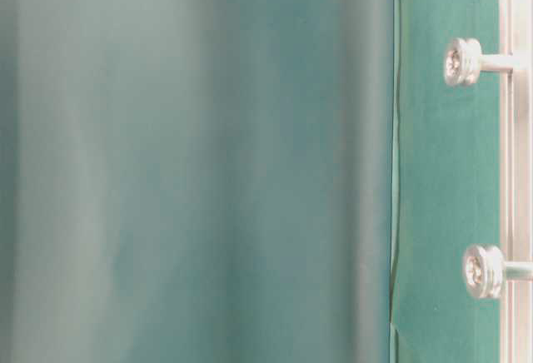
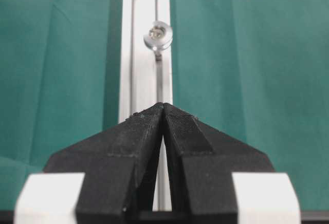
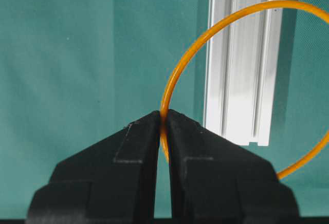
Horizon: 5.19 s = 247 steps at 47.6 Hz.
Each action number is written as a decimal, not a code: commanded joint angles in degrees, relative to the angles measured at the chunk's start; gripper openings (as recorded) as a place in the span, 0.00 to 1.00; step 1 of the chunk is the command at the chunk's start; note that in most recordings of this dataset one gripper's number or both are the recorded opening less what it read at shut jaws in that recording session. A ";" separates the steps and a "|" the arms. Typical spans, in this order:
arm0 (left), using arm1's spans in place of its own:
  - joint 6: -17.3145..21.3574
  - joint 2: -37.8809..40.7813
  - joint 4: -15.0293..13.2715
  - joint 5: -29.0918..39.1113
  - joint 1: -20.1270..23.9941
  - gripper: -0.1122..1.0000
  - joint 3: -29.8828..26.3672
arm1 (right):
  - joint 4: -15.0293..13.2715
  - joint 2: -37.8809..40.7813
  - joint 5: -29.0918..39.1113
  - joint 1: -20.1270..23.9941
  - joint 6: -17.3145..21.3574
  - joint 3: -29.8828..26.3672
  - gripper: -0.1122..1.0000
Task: Hook the rubber onto the shaft.
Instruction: 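Close the right gripper on the band and lift it off the rail, then carry the band leftward and loop it over the right silver knob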
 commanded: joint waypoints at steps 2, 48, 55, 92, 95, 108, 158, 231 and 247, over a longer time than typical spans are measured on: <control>0.09 0.53 0.09 -0.35 -0.18 0.12 -1.67 | -0.18 -0.70 0.00 0.00 0.09 -1.49 0.17; 0.00 0.53 0.09 -0.35 -0.18 0.12 -1.67 | -1.67 3.16 -0.35 -0.26 -0.09 -5.27 0.17; 0.09 0.53 0.09 -0.35 -0.18 0.12 -1.67 | -2.37 6.15 -0.53 -0.62 -0.44 -8.09 0.17; 0.09 0.53 0.09 -0.35 -0.18 0.12 -1.67 | -3.08 17.58 -0.62 -1.76 -0.88 -20.48 0.17; 0.09 0.53 0.09 -0.35 -0.18 0.12 -1.67 | -3.16 17.58 -0.62 -1.85 -0.97 -20.48 0.17; 0.18 0.53 0.09 -0.26 -0.18 0.12 -1.67 | -3.16 18.37 -0.62 -1.85 -1.14 -20.39 0.17; 0.09 0.53 0.09 0.35 -0.18 0.12 -1.58 | -2.72 20.74 -4.57 -1.85 -1.05 -17.31 0.17; 0.09 0.53 0.09 0.53 -0.18 0.12 -1.67 | -1.58 20.74 -4.66 -1.85 -1.05 -17.31 0.17; 0.09 0.53 0.09 0.53 -0.18 0.12 -1.67 | -1.05 20.92 -5.19 -1.67 -1.05 -17.40 0.17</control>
